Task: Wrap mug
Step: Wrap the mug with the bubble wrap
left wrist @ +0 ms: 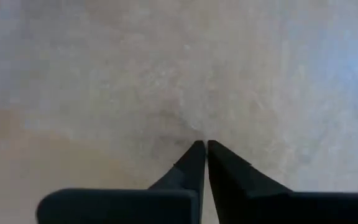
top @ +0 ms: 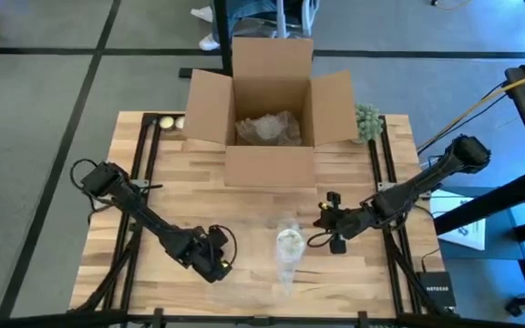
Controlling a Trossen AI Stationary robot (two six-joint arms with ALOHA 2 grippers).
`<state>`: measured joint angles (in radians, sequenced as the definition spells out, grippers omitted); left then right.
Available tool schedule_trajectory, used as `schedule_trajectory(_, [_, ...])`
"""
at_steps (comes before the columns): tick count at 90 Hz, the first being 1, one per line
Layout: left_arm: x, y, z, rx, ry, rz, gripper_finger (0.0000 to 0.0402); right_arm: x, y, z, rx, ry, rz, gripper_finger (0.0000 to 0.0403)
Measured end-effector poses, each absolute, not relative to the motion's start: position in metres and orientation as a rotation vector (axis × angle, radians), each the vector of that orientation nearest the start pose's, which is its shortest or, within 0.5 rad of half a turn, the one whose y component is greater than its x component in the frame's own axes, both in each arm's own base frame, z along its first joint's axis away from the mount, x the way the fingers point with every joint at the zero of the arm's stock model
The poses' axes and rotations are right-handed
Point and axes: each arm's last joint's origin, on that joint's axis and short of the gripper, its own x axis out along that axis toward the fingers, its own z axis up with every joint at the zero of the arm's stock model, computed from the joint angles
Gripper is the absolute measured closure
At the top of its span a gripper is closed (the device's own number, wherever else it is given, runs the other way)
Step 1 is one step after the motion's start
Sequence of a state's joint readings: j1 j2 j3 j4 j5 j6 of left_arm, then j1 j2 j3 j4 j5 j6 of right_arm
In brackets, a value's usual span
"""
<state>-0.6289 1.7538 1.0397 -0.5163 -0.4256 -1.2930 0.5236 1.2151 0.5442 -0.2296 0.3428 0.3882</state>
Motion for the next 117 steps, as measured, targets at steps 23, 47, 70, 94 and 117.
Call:
schedule_trajectory(23, [0.279,-0.178,0.189,-0.502,0.840,0.462,0.0402,0.217,0.115,0.150,-0.010,0.815,0.059,0.0402])
schedule_trajectory(47, [0.309,-0.174,0.226,-0.448,0.676,0.383,0.0401,0.246,0.125,0.140,-0.010,0.848,0.036,0.0402])
schedule_trajectory(70, [0.336,-0.160,0.244,-0.389,0.500,0.292,0.0401,0.271,0.127,0.151,-0.012,0.784,-0.006,0.0402])
schedule_trajectory(94, [0.353,-0.144,0.254,-0.355,0.378,0.269,0.0401,0.275,0.127,0.155,-0.010,0.740,-0.034,0.0402])
schedule_trajectory(117, [0.342,-0.155,0.245,-0.338,0.502,0.221,0.0401,0.273,0.127,0.153,-0.025,0.764,-0.038,0.0402])
